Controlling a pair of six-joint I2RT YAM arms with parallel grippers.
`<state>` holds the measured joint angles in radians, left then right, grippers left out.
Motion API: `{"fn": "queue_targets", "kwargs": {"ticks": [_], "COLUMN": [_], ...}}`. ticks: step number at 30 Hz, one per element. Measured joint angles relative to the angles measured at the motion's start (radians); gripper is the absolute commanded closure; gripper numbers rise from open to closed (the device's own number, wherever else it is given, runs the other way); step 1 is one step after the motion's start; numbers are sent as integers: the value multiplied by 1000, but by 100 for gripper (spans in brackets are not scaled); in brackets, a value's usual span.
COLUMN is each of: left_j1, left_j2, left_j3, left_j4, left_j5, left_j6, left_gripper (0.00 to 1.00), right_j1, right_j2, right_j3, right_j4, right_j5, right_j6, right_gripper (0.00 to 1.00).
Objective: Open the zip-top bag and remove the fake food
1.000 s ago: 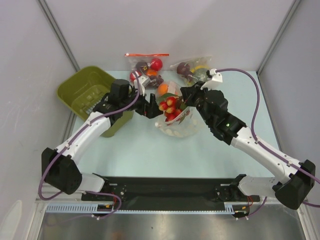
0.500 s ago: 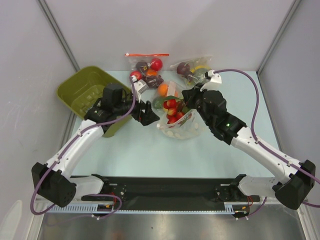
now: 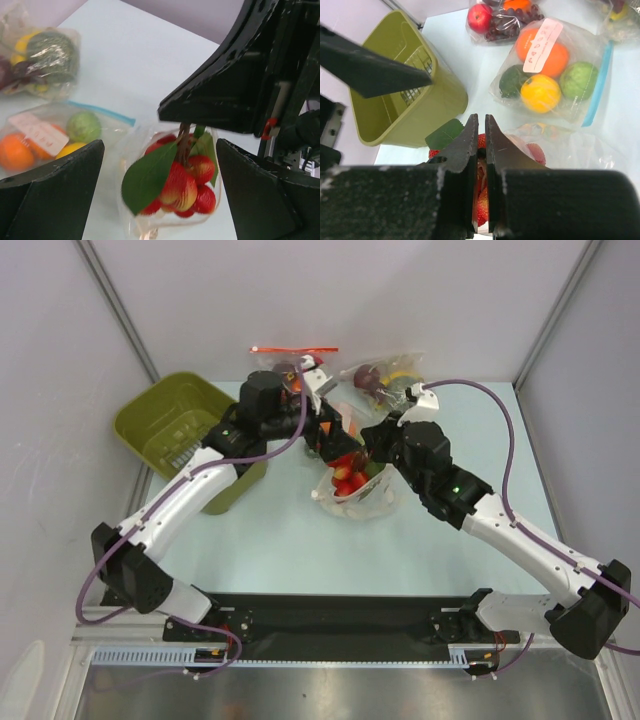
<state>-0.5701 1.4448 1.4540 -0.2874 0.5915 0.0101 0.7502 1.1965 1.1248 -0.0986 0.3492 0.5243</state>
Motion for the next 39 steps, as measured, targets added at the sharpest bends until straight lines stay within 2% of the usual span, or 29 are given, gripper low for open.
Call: {"fn": "queue_targets", "kwargs": {"ticks": [4, 14, 18, 20, 21, 23, 24, 26, 28, 31, 32, 33, 35, 36, 38, 39], "left_j1": [-50, -77, -97, -107, -111, -118, -120, -122, -115, -122, -127, -127, -127, -128, -132, -133], "left_j2": [62, 83, 103, 115, 121, 132, 135, 142, 144, 144, 145, 145, 145, 145, 145, 145], "left_j3": [14, -2, -2, -3, -5, -8, -8, -8, -11, -20, -26, -29, -36, -39, -43, -45], "left_j4": [19, 42, 48, 47, 48, 47, 46, 45, 43, 42, 42, 42, 47, 50, 55, 54], "left_j5": [19, 69, 76, 77, 77, 76, 76, 69, 58, 69, 68, 69, 71, 71, 71, 72], "left_j6": [2, 3, 6, 9, 10, 15, 15, 20, 21, 31, 35, 35, 35, 35, 35, 35], "left_gripper": [0, 0, 4, 12, 23, 35, 49, 64, 84, 89, 96, 99, 100, 100, 100, 100], "right_j1": [-1, -5, -5, -5, -5, -5, -5, -5, -5, -10, -14, -16, -19, -22, -27, -31], "right_j2": [-5, -35, -35, -35, -35, -35, -35, -35, -36, -33, -35, -35, -35, -37, -43, -50], "right_j3": [-1, -1, -1, -1, -1, -1, -1, -1, 0, 0, 0, 0, 0, 0, 0, 0], "right_j4": [-20, -24, -24, -24, -24, -23, -24, -27, -36, -48, -61, -69, -79, -86, -98, -104], "right_j5": [-6, -35, -50, -57, -60, -68, -71, -73, -73, -68, -68, -68, -72, -77, -85, -84], "right_j6": [8, 50, 68, 74, 76, 79, 79, 80, 77, 78, 78, 79, 82, 84, 86, 85], "right_gripper": [100, 100, 100, 100, 100, 100, 100, 100, 100, 100, 100, 100, 97, 87, 74, 63]}}
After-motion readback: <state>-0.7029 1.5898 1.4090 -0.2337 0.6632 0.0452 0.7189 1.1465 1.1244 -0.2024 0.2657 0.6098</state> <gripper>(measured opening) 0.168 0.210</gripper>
